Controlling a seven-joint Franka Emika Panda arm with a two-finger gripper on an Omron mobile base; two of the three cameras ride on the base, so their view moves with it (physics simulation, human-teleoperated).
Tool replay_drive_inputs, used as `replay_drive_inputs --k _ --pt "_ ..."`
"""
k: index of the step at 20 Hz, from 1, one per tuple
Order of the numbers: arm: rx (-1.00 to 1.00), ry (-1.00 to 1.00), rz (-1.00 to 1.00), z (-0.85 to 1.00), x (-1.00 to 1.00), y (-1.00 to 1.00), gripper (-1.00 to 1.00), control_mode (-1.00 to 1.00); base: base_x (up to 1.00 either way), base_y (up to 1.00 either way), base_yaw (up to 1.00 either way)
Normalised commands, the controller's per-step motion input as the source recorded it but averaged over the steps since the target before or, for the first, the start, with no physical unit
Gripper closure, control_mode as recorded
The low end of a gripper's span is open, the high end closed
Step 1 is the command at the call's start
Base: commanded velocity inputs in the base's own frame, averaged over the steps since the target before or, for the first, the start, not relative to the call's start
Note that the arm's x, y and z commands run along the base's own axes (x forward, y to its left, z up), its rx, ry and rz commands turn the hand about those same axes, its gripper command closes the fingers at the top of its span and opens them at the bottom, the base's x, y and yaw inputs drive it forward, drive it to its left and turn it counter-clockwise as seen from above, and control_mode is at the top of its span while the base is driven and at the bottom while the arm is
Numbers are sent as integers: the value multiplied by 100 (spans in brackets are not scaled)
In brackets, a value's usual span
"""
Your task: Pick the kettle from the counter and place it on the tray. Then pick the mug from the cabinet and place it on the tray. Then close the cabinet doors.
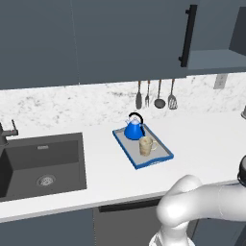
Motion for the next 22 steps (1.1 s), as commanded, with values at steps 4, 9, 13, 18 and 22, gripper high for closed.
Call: replay_drive_inputs --k 4,9,13,18,22 --pt "0 0 8 -17 38 78 -100 -100 0 0 0" --pt "0 0 7 -9 45 75 -100 -100 0 0 0" --pt "0 -4 7 -14 42 77 -100 -100 0 0 0" --pt "1 -17 7 -24 38 80 -100 -100 0 0 0" --pt "3 -28 6 -28 42 79 -100 -100 0 0 0"
